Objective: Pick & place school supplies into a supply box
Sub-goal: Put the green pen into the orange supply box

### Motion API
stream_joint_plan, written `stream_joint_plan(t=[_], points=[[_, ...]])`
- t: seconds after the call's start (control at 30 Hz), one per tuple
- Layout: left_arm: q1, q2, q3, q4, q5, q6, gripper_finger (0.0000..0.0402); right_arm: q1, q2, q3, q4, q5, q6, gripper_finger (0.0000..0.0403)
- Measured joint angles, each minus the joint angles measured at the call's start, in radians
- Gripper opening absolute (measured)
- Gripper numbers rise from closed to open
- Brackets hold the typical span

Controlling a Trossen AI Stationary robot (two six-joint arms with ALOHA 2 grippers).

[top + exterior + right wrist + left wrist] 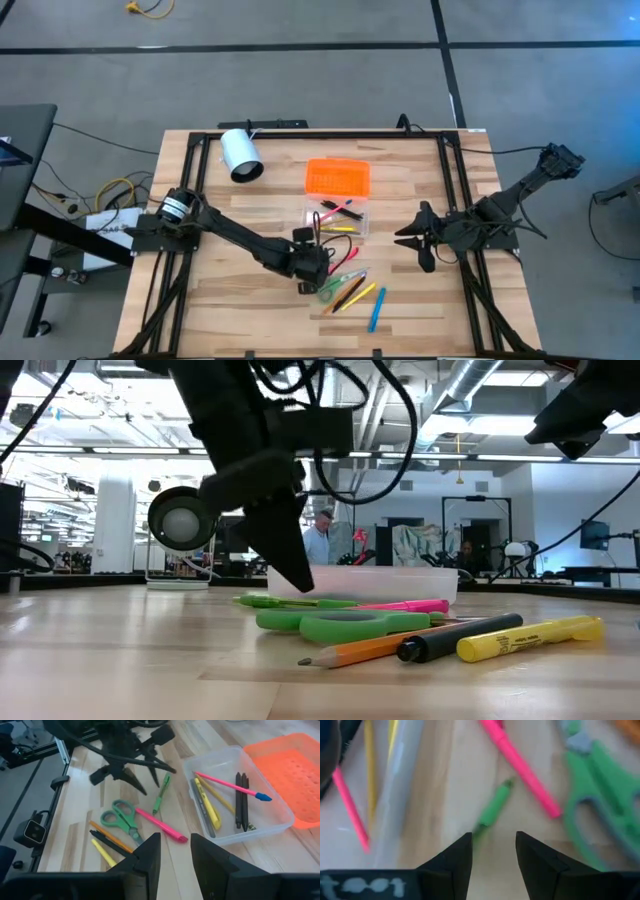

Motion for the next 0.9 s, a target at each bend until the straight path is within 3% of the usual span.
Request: stream_joint_plan(t=[0.17,0.43,0.73,0.9], points=[[0.059,0.002,0.000,0.005,0.014,0.115,0.0141,0.000,0.000,0.000,0.002,0.000,0.006,0.0100],[0.139,0.002,0.000,0.005,0.237,0.252,0.0141,0.000,0.000,0.000,0.001,-0.001,0.028,0.0100],[0.140,0.003,0.000,0.000,0.294,0.362,0.0140,0.014,0.000,0.000,-0.013,0.000,0.034,0.0100],[0.141,0.003,-0.001,-0.047,0.269,0.390,0.0126,0.013,0.000,0.000,-0.023,0.009,0.034,0.0100]])
